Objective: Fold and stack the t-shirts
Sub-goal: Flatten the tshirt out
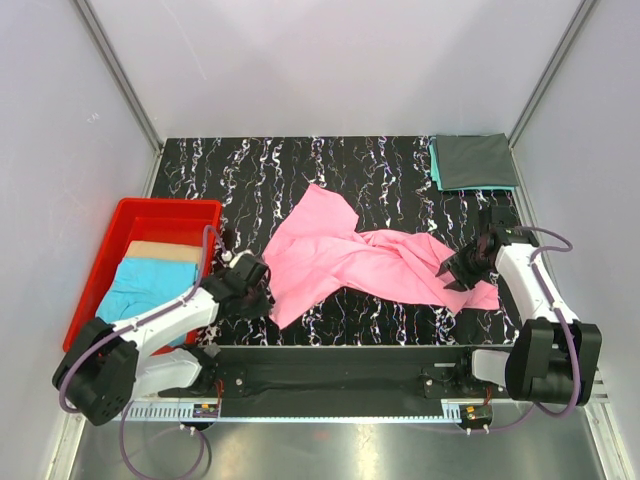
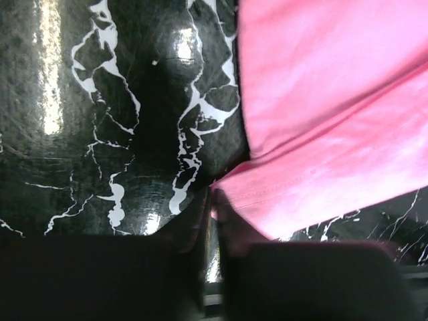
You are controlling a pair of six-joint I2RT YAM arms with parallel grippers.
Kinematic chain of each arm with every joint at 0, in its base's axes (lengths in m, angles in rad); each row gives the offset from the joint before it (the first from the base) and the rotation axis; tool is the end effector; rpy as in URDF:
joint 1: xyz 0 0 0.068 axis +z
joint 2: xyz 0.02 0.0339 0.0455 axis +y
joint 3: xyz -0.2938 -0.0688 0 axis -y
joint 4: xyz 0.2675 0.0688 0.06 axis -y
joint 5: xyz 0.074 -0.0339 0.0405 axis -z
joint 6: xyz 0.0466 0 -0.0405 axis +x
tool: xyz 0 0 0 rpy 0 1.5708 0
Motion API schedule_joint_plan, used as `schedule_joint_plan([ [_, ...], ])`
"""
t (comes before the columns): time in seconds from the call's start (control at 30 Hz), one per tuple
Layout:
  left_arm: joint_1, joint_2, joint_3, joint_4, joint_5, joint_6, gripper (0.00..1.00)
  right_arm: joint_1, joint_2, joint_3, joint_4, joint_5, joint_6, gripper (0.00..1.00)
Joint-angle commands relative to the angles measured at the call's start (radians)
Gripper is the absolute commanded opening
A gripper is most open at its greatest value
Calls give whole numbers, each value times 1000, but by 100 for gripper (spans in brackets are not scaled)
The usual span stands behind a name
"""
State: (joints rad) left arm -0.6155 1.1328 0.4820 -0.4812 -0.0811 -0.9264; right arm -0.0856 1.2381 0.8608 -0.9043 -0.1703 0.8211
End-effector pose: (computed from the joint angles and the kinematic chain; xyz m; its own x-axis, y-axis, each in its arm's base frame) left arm 0.1620 -0.1099 0.1562 -0.8816 -0.3525 -0.3138 -0.2621 0.9187 -0.2956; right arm 0.2289 -0.0117 0.2335 -0.6243 0.7775 -0.0754 0.7235 0.6119 0.3194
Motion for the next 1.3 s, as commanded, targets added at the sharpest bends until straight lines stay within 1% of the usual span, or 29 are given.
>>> schedule_joint_plan([
  [0.0, -9, -21, 29, -63, -20, 29, 0, 4, 21, 47, -126, 106, 117, 44],
  [0.07, -10, -54, 82, -92, -31, 50, 0, 4, 23, 38, -137, 126, 177, 45],
  [0.1, -10, -67, 127, -118, -40, 60, 0, 4, 24, 35, -139, 143, 191, 46],
  [0.2, -10, -116, 197, -163, -80, 92, 0, 4, 32, 32, -134, 161, 223, 46],
  [0.3, -10, -149, 329, -239, -135, 129, 0, 4, 46, 24, -136, 253, 249, 46],
  [0.37, -10, -150, 375, -260, -173, 156, 0, 4, 41, -5, -131, 293, 282, 47],
  [0.4, -10, -145, 412, -270, -180, 167, 0, 6, 23, -23, -101, 305, 324, 47],
  [0.53, -10, -119, 499, -304, -204, 195, 0, 4, -3, -94, -21, 282, 395, 47],
  [0.63, -10, -116, 541, -304, -201, 210, 0, 4, 35, -92, -33, 321, 405, 46],
  [0.73, -10, -107, 576, -309, -209, 227, 0, 4, 80, -66, -62, 376, 417, 48],
  [0.9, -10, -88, 604, -309, -209, 247, 0, 4, 112, -80, 10, 403, 434, 51],
  [0.97, -10, -84, 609, -307, -209, 251, 0, 4, 130, -72, 50, 423, 403, 52],
  [1.03, -9, -77, 619, -312, -212, 259, 0, 4, 164, -60, 140, 445, 354, 49],
  [1.1, -10, -74, 632, -315, -215, 264, 0, 4, 205, -52, 230, 448, 282, 42],
  [1.13, -9, -74, 633, -316, -220, 268, 0, 4, 221, -40, 254, 443, 258, 20],
  [1.17, -9, -74, 635, -316, -221, 270, 0, 4, 237, -29, 266, 442, 224, 12],
  [1.23, -9, -71, 642, -323, -227, 270, 0, 4, 283, 19, 268, 442, 187, 0],
  [1.27, -9, -71, 644, -324, -230, 268, 0, 4, 296, 38, 265, 439, 146, 0],
])
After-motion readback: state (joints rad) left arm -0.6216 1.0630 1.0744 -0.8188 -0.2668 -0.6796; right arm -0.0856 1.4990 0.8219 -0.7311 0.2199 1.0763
